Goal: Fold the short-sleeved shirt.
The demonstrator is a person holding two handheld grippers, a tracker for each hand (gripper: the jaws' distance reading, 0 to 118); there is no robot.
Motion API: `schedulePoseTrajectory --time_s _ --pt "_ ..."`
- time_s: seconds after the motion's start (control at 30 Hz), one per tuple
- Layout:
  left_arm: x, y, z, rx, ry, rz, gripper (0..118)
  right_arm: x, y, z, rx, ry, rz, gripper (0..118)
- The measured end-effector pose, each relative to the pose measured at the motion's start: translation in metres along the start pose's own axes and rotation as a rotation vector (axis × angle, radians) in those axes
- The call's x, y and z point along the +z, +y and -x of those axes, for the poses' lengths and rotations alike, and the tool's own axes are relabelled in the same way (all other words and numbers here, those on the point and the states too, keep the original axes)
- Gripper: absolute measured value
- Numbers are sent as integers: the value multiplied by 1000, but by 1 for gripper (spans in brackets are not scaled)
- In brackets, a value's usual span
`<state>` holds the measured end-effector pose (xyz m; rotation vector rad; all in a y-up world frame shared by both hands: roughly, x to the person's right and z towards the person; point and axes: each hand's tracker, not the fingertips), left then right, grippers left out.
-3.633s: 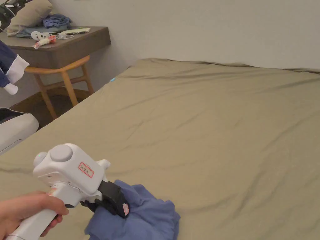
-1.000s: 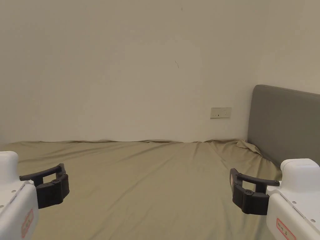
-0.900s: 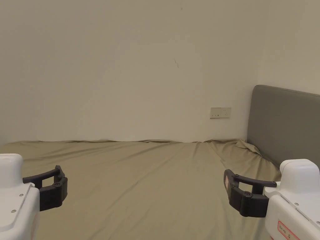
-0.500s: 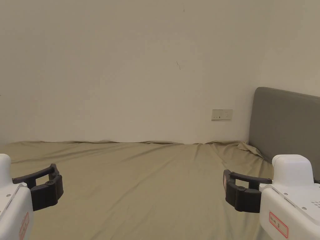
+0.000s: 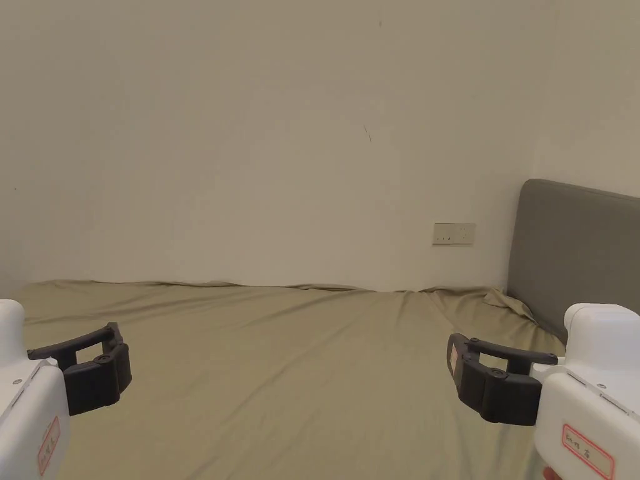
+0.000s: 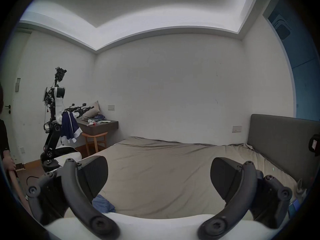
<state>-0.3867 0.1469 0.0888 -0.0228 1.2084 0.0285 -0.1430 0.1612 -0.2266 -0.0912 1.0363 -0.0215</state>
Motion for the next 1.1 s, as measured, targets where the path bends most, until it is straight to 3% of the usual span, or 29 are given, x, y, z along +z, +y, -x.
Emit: schedulePoseTrajectory --time_s 0.13,0.23,0.3,0.4,0.63,0.77,1.1 --pt "0 -3 -3 -10 4 -21 118 3 6 -4 -21 29 2 118" --pt "-1 0 -6 -31 5 -13 118 6 9 5 59 -85 19 118" --pt "0 0 -7 -32 -3 -9 118 7 7 1 60 -29 -11 118" --pt "-2 1 -7 -26 -11 -2 118 9 8 2 66 -30 -31 118" --pt "-7 1 -8 -24 -7 14 118 6 1 9 10 -88 -8 118" --pt "-8 0 -10 -39 -7 15 118 4 -5 13 93 -116 -68 118" --pt "-9 -3 -12 -60 -43 8 118 2 -6 15 149 -130 -90 118"
